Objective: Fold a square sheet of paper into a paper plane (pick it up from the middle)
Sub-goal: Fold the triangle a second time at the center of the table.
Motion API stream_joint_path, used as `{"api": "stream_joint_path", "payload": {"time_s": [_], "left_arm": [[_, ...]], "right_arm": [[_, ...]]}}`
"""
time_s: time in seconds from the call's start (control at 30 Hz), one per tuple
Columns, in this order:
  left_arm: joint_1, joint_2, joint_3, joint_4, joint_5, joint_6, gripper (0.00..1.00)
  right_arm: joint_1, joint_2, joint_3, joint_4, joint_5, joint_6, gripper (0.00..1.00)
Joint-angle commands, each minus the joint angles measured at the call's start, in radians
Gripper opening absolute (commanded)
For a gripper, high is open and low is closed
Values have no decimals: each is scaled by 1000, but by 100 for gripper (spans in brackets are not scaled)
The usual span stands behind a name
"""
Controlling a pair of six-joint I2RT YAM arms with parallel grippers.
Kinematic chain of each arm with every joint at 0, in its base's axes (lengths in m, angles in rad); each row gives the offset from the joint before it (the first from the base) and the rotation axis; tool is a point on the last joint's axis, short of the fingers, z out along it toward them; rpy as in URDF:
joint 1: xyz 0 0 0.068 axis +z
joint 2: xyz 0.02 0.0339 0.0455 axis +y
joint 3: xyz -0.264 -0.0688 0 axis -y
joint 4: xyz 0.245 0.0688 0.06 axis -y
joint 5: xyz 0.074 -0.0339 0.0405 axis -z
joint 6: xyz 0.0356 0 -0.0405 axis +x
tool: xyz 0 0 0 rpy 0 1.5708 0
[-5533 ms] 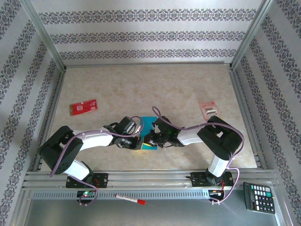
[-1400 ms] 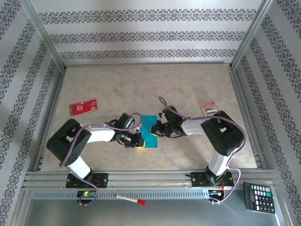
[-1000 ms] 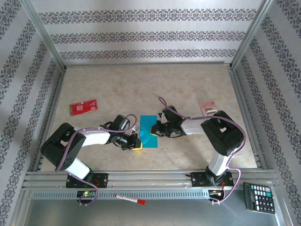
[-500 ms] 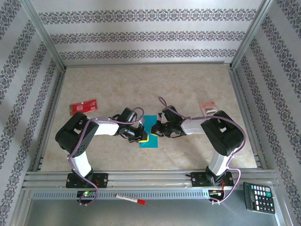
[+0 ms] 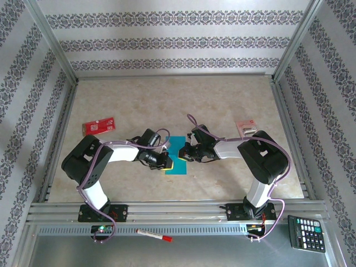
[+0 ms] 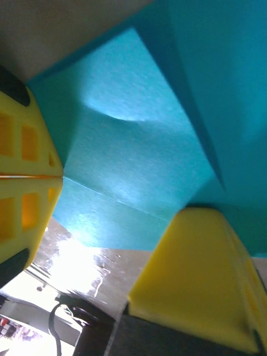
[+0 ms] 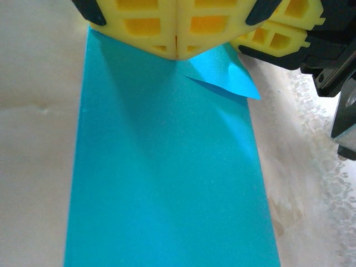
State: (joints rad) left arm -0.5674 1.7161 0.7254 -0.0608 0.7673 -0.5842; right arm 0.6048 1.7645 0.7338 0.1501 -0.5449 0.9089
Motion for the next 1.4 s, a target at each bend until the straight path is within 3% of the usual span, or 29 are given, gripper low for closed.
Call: {"api": "stream_joint_path", "payload": {"time_s": [0.0,0.4,0.6,0.8,0.9,1.03,1.37], "left_arm": [[-2,-28,-48,-172,-39,66,10],[-17,-156,-128,-228,-104,48,11],[10,-278,-131,-5,-42,-69,16],[19,-166,-19,39,-79,-138,17],[20,-96,10,46,-90,-141,15],[37,-43,52,22,-103,-104,13],[80,15,61,40,-77,-75,11]], "right_arm": [[7,72,-36,-198,137,-21,0],[6,78,-13,-216,131,-51,0],[7,95,129,-328,-9,-285,0],[-9,30,252,-523,-30,-464,0],[-32,-52,241,-535,-23,-453,0],[-38,-151,192,-540,36,-389,9],[82,-337,45,-523,264,-190,19]]}}
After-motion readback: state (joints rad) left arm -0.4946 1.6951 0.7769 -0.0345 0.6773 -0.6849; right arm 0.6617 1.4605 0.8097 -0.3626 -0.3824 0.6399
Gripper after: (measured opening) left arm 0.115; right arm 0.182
